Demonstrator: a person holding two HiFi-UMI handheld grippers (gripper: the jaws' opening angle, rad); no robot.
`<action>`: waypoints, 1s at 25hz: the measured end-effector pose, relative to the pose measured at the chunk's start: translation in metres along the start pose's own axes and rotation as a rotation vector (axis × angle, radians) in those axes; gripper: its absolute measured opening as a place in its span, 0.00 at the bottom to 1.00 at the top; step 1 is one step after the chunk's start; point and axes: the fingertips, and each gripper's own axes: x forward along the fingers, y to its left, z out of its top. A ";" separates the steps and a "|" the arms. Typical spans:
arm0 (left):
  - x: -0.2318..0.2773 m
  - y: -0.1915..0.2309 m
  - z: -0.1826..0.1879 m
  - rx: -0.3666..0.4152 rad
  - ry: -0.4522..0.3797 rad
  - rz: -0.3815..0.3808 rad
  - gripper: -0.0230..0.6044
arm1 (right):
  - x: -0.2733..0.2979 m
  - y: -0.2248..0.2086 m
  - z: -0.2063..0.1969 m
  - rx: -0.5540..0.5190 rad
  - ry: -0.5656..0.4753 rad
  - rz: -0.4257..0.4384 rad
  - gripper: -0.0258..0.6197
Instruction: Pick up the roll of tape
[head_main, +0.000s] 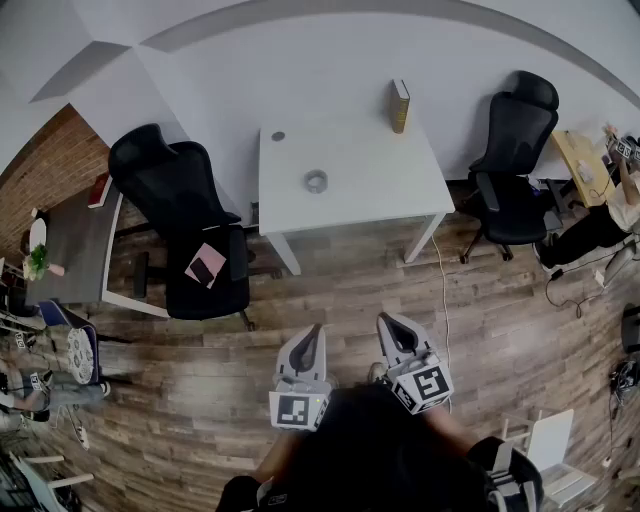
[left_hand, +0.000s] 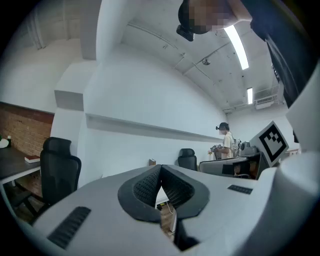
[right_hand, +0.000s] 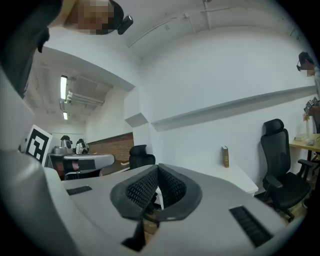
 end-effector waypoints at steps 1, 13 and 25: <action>0.000 0.002 0.001 0.005 -0.002 -0.001 0.08 | 0.001 0.001 0.000 0.000 0.002 0.000 0.06; -0.013 0.023 0.000 -0.020 -0.004 -0.013 0.08 | 0.014 0.022 0.000 0.028 -0.008 0.003 0.06; -0.044 0.071 -0.015 -0.055 0.004 -0.054 0.08 | 0.038 0.071 -0.016 0.002 0.014 -0.045 0.06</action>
